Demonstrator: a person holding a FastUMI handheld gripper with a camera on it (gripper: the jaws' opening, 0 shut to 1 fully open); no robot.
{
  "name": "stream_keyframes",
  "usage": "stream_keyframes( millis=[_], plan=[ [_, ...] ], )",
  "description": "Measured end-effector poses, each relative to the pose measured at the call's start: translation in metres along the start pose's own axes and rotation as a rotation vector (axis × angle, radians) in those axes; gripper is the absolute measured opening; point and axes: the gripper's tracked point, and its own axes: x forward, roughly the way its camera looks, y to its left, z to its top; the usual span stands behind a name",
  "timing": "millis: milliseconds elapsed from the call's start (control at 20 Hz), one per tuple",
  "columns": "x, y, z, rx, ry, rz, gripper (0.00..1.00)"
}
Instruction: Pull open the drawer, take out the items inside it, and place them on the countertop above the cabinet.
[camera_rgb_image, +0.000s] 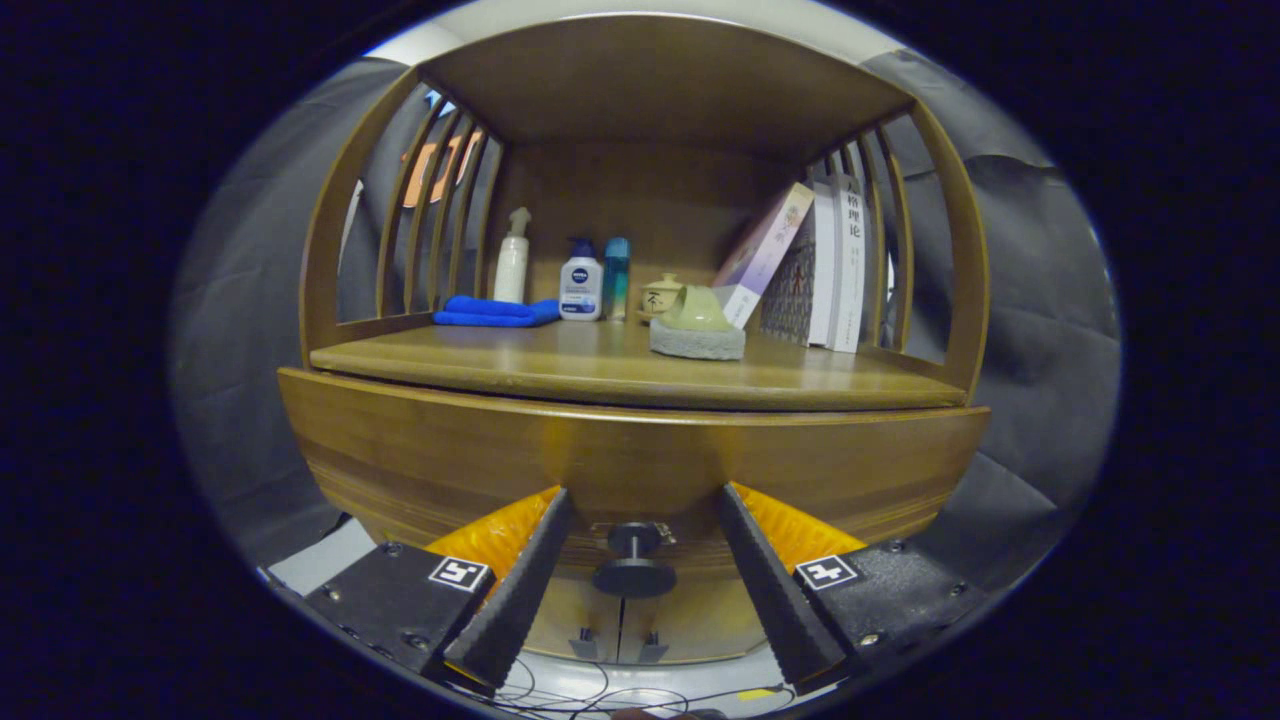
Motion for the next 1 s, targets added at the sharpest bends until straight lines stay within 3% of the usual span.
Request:
stream_keyframes(
  millis=[400, 550, 1000],
  plan=[
    [0.000, 0.000, -0.007, -0.041, 0.049, -0.017, 0.98],
    [-0.012, 0.006, -0.008, 0.023, 0.108, 0.056, 1.00],
    [-0.059, 0.000, 0.059, 0.035, -0.051, 0.213, 1.00]
  ],
)
